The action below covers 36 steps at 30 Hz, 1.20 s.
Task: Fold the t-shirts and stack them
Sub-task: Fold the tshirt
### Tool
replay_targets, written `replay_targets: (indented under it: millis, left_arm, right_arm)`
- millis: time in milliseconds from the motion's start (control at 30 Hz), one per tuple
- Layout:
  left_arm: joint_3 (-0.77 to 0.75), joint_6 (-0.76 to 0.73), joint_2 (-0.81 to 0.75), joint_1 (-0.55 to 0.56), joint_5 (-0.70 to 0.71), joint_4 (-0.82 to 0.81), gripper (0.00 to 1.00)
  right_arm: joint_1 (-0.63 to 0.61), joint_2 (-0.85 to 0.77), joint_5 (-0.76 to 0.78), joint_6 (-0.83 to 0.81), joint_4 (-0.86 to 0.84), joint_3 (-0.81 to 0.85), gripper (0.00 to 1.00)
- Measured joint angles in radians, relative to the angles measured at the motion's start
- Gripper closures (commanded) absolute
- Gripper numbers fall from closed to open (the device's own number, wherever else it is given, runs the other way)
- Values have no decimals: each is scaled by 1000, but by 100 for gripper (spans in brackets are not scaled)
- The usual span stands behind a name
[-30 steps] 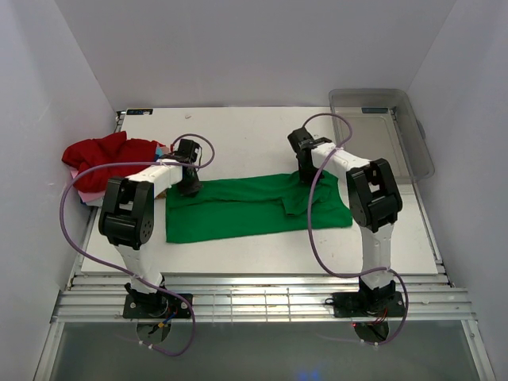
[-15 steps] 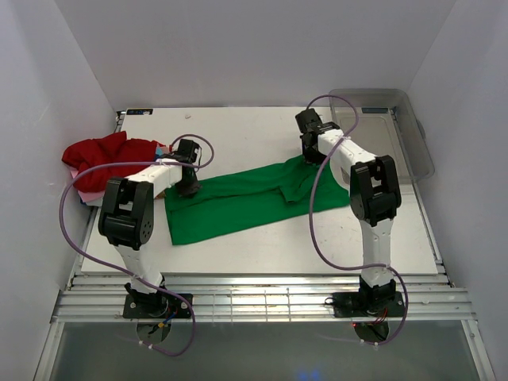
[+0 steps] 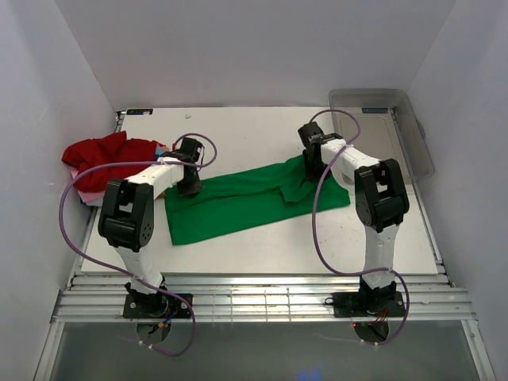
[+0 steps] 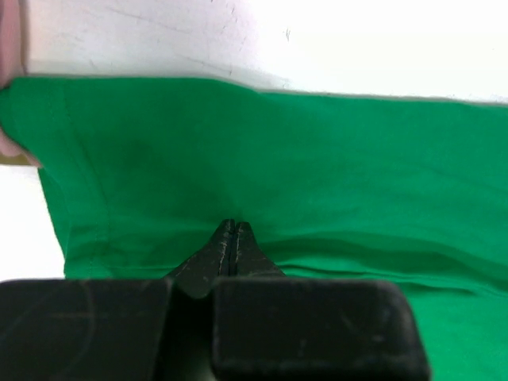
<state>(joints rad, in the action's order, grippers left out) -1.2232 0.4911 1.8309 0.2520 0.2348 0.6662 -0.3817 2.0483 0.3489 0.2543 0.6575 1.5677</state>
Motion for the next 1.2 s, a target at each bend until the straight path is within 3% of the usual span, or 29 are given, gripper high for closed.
replay_targets:
  millis: [33,167,233,700,967,1200]
  left_arm:
    - [3,1,-5,0,0,2,100]
    - [7,3,-26,0,0,7,100]
    - [8,3,-36,0,0,7,100]
    - [24,3,-45,4,-8,8,100]
    - [24,3,-45,10,-15,8,100]
    - [24,3,-45,21,-15,8,100]
  right_arm:
    - [0,0,-3,0,2,-16,60]
    - [0,-2,-13,1,2,-55,90]
    - [0,-13,-14,6,0,-69,92]
    - [0,-243,-16,37,1,-215,91]
    - [-5,-283,-62,65,34,-319,66]
    - [-7,-282,-63,76,67,-256,61]
